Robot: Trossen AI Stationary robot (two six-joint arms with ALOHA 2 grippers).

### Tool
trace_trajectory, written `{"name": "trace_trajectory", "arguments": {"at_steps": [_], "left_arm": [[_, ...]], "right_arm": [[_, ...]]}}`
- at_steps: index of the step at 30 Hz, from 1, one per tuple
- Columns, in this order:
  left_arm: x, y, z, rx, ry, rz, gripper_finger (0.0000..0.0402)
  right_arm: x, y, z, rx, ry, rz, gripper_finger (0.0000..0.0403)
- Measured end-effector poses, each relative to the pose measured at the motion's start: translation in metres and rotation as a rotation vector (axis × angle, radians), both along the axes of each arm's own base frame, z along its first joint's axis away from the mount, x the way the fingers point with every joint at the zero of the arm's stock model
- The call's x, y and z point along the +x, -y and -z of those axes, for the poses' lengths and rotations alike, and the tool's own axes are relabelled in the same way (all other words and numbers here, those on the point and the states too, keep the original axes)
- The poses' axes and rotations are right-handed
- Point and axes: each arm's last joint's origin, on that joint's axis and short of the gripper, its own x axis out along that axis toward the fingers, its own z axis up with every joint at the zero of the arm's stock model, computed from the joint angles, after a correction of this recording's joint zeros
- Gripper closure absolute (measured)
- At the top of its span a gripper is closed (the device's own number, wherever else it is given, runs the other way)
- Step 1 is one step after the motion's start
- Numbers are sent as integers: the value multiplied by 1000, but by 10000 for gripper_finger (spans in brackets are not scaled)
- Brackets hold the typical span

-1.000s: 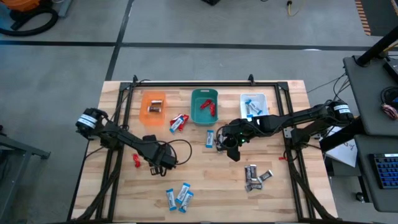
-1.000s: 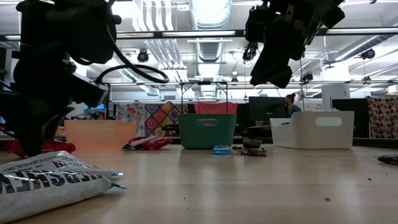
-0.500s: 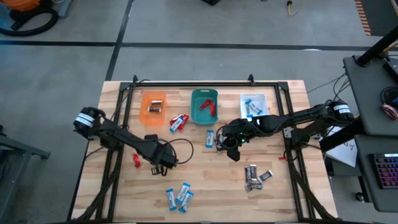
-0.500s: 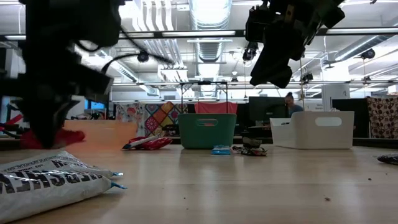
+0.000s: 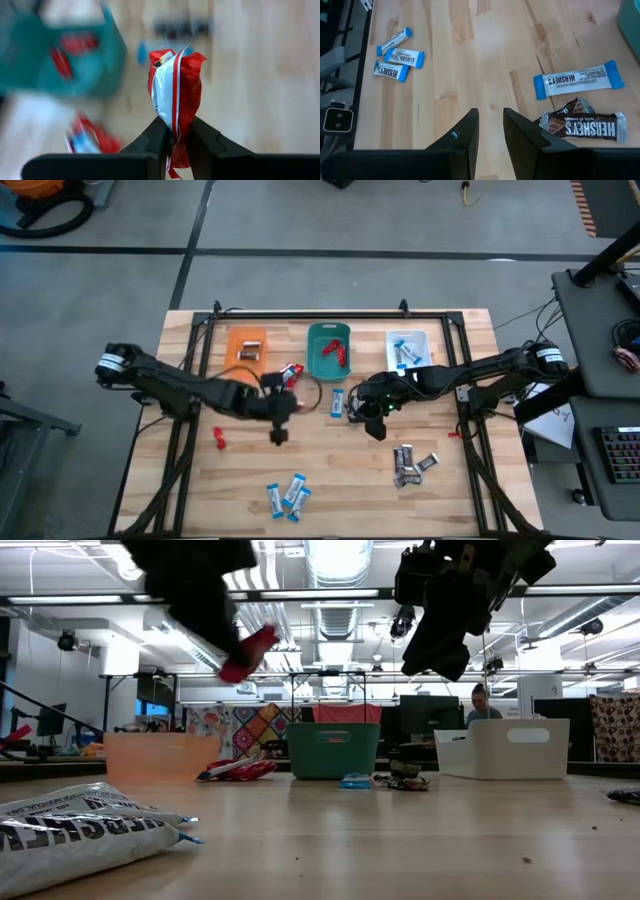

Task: Organize candy in baskets
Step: Put the red chocolate bar into the green bin

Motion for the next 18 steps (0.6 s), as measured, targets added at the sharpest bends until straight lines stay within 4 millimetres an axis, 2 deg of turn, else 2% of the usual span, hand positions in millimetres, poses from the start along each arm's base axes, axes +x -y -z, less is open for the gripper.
{"name": "trace_trajectory", "arguments": {"at_steps": [5, 8, 12, 18], "left_arm": [[20, -29, -19, 78, 209, 6, 364], [31, -50, -23, 106, 302, -46, 364], [42, -76, -18, 81, 346, -53, 364], [53, -106, 2, 62, 327, -104, 364]], "right_arm": [[1, 0, -1, 1, 18, -1, 321], [1, 0, -1, 1, 18, -1, 321], [1, 0, -1, 1, 19, -1, 321], [1, 0, -1, 1, 18, 0, 321]]}}
